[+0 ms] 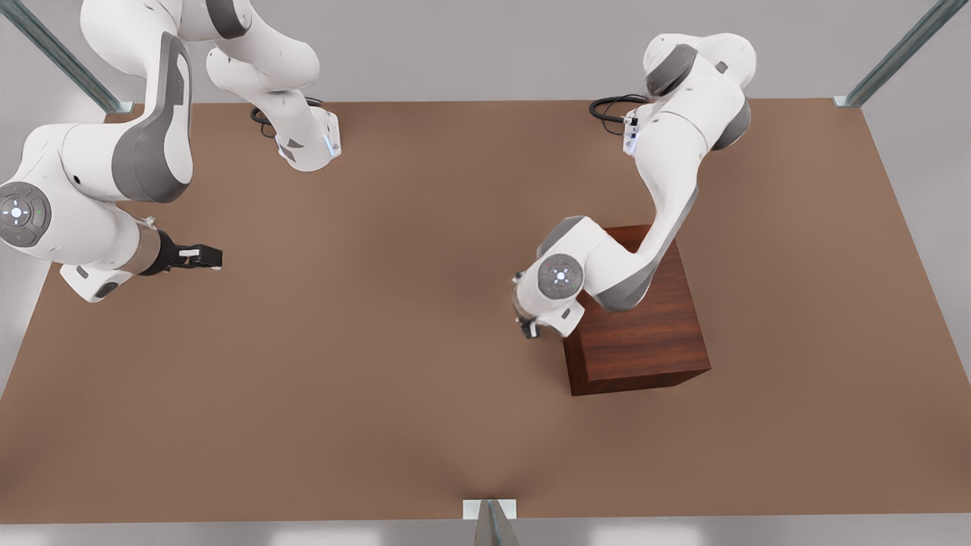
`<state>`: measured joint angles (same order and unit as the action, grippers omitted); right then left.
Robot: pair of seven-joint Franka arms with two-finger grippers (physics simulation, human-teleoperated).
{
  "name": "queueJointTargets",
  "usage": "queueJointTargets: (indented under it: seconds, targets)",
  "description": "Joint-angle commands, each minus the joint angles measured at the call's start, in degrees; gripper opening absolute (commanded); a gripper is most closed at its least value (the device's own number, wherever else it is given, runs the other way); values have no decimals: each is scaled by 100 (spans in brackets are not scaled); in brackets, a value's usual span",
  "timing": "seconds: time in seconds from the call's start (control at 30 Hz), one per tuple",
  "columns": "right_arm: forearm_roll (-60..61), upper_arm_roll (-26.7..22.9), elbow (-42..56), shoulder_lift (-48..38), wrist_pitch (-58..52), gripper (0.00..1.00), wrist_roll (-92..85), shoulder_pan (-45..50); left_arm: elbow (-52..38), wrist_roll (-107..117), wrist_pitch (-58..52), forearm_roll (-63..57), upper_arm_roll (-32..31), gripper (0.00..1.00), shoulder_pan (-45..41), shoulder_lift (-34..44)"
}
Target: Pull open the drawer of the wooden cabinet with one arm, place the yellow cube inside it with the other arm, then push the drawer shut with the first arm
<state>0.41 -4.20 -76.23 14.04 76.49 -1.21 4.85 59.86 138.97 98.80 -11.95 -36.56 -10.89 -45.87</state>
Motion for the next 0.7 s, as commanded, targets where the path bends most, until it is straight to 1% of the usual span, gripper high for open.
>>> queueJointTargets:
  seconds: [0.0,0.03,0.07,0.1,0.13,0.17,0.2,0.23,0.27,0.3,0.4,0.67]
  targets:
    - [3,-2,2,-7,-2,100,6,7,-229,-4726,-2062,-140,-1018,100,1008,332]
    - [3,7,2,-7,-2,100,6,-2,-247,-6882,-2706,-526,-1134,100,1316,639]
    - [3,-2,2,-7,-2,100,6,-2,-256,-9631,-2989,-940,-1134,100,1818,966]
    - [3,7,2,-7,-2,100,6,-2,-299,-11556,-3332,-1353,-1143,100,2012,1106]
    - [3,7,2,-15,6,100,6,-2,-318,-13304,-3447,-1609,-994,100,2170,1299]
    - [-6,7,2,-24,15,100,6,-2,382,-15436,-3124,-1077,755,100,1630,2210]
    - [-6,-2,2,-24,33,100,6,-2,1738,-15428,-2095,587,3084,100,518,3338]
    - [-6,-2,2,-24,42,100,6,-2,2055,-14331,-1671,773,3076,100,501,3690]
    - [-6,-2,2,-24,50,100,6,-2,1819,-14196,-2126,878,3015,100,492,3595]
    - [-6,7,2,-24,50,100,6,-2,1713,-14204,-2382,940,3006,100,518,3541]
    - [-6,-2,2,-24,50,100,6,-2,1704,-14143,-2682,922,2848,100,535,3638]
    - [3,-2,2,-33,50,100,-46,-2,1748,-14152,-2778,914,2839,100,536,3638]
